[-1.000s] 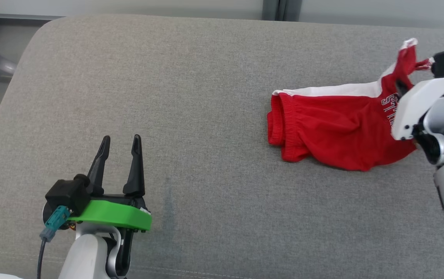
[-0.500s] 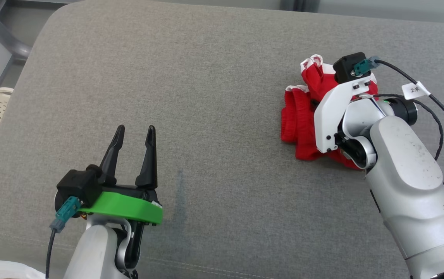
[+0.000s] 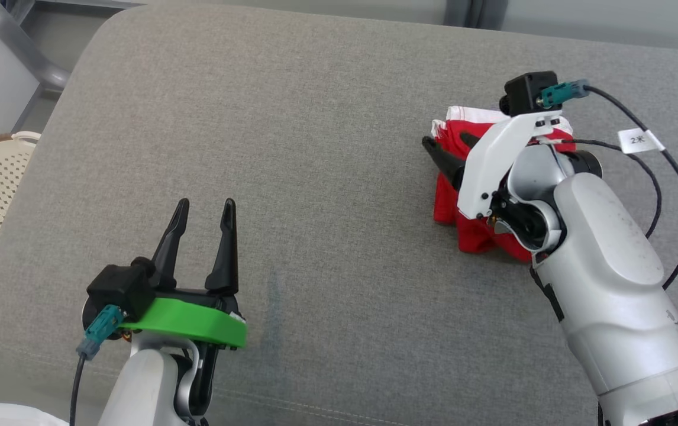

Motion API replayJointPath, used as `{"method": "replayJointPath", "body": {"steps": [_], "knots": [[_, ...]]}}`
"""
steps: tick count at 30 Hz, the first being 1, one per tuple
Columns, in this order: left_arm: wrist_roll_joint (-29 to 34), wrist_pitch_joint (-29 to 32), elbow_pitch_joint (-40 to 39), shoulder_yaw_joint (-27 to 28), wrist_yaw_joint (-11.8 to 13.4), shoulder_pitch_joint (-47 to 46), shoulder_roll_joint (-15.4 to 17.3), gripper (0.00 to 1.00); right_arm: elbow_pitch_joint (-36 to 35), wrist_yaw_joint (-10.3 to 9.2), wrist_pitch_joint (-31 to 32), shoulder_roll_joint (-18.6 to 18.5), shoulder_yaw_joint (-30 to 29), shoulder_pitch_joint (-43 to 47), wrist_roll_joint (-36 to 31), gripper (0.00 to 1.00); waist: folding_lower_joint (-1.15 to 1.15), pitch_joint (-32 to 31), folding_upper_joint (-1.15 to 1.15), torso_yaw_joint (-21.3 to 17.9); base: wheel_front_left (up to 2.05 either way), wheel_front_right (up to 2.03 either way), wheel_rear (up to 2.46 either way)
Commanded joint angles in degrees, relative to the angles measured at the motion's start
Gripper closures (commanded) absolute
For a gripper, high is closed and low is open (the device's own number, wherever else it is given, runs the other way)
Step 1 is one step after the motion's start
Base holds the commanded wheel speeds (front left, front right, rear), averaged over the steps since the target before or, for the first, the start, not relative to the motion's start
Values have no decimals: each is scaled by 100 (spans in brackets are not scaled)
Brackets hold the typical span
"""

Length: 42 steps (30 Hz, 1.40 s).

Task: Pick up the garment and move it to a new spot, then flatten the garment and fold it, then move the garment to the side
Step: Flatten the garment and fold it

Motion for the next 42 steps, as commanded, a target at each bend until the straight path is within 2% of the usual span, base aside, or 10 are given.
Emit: {"method": "replayJointPath", "body": {"steps": [1, 6, 9, 12, 14, 19, 28, 35, 37, 42], "knots": [[36, 2, -1, 34, -18, 63, 9, 0, -167, -6, -107, -90, -77, 118, 105, 0, 0, -90, 0, -98, 0, 0, 0], [87, 2, 11, 49, -17, 108, 10, 0, -597, -4, -669, -527, -494, 483, -66, 0, 0, -221, 0, -238, 0, 0, 0], [85, 2, -5, 17, -17, 101, 10, 0, -650, -5, -1090, -858, -790, 799, -449, 0, 0, -239, 0, -279, 0, 0, 0], [80, 2, -33, -17, -17, 72, 10, 0, -549, -3, -1454, -935, -1000, 1082, -680, 0, 0, -201, 0, -293, 0, 0, 0], [68, 2, -60, -44, -17, 24, 10, 0, -431, -4, -1781, -966, -1084, 1204, -883, 100, 0, -130, 0, -287, 0, 0, 0], [54, 2, -63, -79, -17, -80, 10, 0, 23, -4, -2405, -783, -762, 1285, -1184, 100, 0, 17, 0, -232, 0, 0, 0], [58, 3, -14, -61, -17, -106, 10, 0, 730, -3, -2782, -188, 725, 1237, -883, 100, 0, 11, 0, -158, 0, 0, 0], [179, 3, 26, 66, -17, 23, 9, 0, 343, -5, -2952, -17, 2044, 1439, -333, 100, 0, -173, 0, -321, 0, 0, 0], [204, 3, 23, 171, -17, 80, 9, 0, 66, -6, -2986, -29, 2424, 1500, -218, 100, 0, -268, 0, -502, 0, 0, 0], [232, 3, 40, 191, -17, 151, 11, 0, -355, -6, -2992, -113, 2753, 1555, -69, 100, 0, -411, 0, -728, 0, 0, 0]]}}
